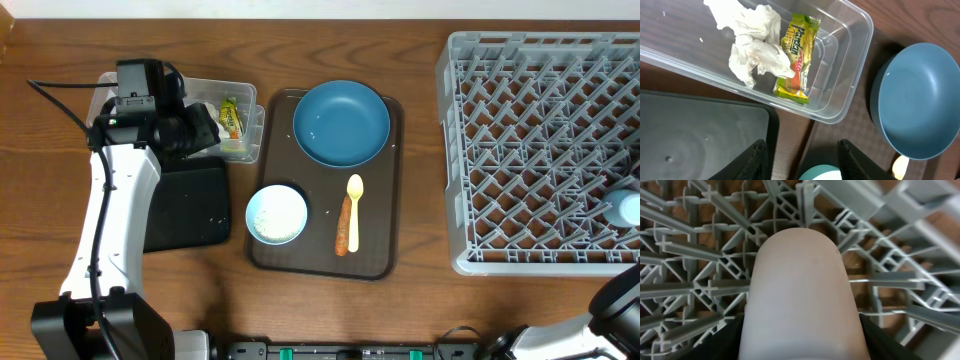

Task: Sort waste into correct bins and load items into the dishwasher rack
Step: 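Carry the pink cup right and lower it upside down into the rack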

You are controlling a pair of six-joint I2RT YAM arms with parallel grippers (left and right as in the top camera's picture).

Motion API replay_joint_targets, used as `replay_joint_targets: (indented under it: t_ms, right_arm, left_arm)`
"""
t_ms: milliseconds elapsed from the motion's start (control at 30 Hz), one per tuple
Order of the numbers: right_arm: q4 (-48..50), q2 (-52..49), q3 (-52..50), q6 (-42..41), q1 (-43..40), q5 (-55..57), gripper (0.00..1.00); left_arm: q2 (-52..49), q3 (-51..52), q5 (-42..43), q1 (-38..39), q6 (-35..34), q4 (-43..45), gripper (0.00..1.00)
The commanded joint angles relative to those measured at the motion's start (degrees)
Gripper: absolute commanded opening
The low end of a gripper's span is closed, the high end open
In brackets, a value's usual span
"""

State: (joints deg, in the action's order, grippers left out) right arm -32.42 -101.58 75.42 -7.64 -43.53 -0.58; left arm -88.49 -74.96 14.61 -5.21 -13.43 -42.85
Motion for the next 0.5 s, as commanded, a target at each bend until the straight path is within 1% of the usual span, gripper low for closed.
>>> replay_joint_targets:
  t_ms: [0, 33, 67, 267, 467]
  right_arm:
    - [1.8, 0.1, 1.5, -0.6, -0.3, -4.6, 0.89]
    - [2.5, 0.5, 1.6, -0.6, -0.3, -5.4, 0.95]
    - [3.3, 1.1, 1.6, -0.6, -0.3, -6.1, 0.99]
    - [8.5, 6.5, 1.6, -0.7, -0.3, -10.4, 0.99]
    - [9.2, 10.4, 1.6, -0.7, 1.1, -19.8, 0.99]
  left_arm:
    - [0.3, -0.3, -0.7, -0.2, 0.7, -0.3, 0.48]
    - [0.3, -0.3, -0.7, -0.2, 0.7, -0.3, 0.48]
    - [0.3, -0.3, -0.7, -0.2, 0.7, -0.3, 0.47]
    - [0.3, -0.3, -0.7, -0.2, 0.7, -0.4, 0.48]
    - [0.3, -0.3, -0.7, -0.2, 0.7, -0.4, 0.48]
